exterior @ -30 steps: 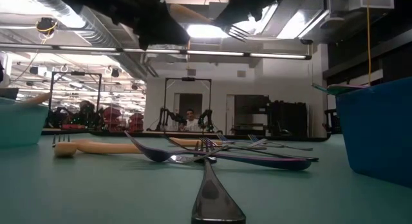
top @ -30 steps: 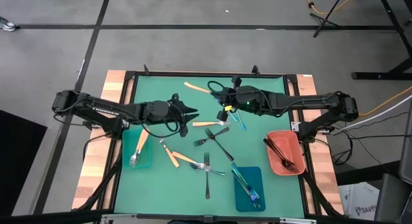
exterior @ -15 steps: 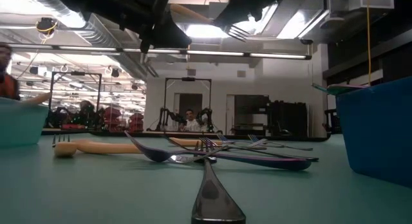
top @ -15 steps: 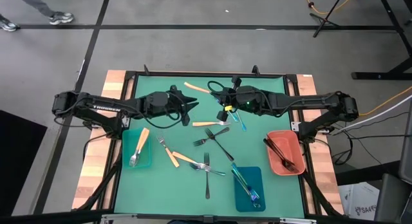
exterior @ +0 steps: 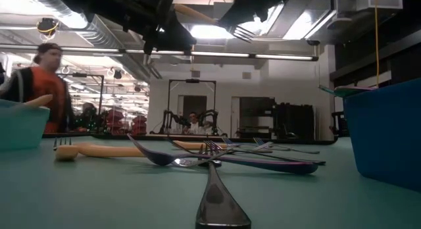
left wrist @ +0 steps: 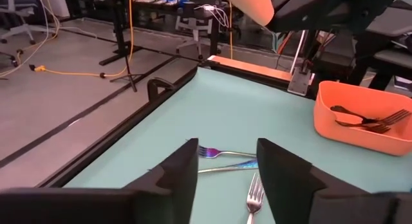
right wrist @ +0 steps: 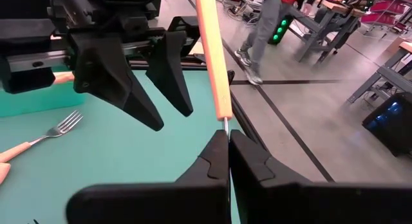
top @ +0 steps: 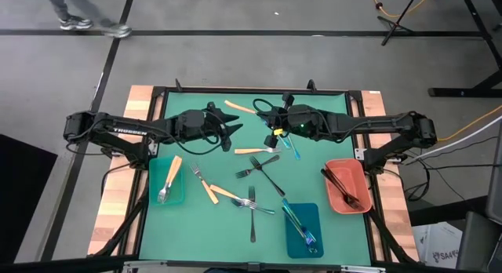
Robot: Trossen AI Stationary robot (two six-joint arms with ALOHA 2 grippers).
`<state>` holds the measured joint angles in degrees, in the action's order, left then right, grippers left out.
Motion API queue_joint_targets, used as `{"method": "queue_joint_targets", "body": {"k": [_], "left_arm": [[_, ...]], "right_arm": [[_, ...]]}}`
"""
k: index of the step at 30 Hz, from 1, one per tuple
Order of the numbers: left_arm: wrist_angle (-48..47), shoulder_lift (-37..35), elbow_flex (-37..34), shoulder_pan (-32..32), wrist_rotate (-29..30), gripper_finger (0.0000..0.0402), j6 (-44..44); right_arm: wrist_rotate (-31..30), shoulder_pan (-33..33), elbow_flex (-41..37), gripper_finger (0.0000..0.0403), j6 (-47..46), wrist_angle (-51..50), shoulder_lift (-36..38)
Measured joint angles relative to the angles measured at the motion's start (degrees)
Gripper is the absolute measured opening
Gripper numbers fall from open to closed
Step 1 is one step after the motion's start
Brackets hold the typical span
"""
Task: Sort silverware by color (type)
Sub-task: Put the yellow fork into the green bin
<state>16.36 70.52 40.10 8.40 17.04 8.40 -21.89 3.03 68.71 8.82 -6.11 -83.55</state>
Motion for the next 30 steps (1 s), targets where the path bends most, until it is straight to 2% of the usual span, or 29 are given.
{"method": "queue_joint_targets", "body": {"k": [7, 17, 30], "left_arm": [[1.2, 0.0, 0.0, 0.0, 0.0, 0.0171, -1.8], [10.0, 0.0, 0.0, 0.0, 0.0, 0.0171, -8.5], [10.4, 0.0, 0.0, 0.1, -2.4, 0.0171, -10.7]], "right_arm": [[0.0, 0.0, 0.0, 0.0, 0.0, 0.0, 0.0], [1.6, 0.0, 0.0, 0.0, 0.0, 0.0, 0.0], [3.5, 0.0, 0.0, 0.0, 0.4, 0.0, 0.0]]}}
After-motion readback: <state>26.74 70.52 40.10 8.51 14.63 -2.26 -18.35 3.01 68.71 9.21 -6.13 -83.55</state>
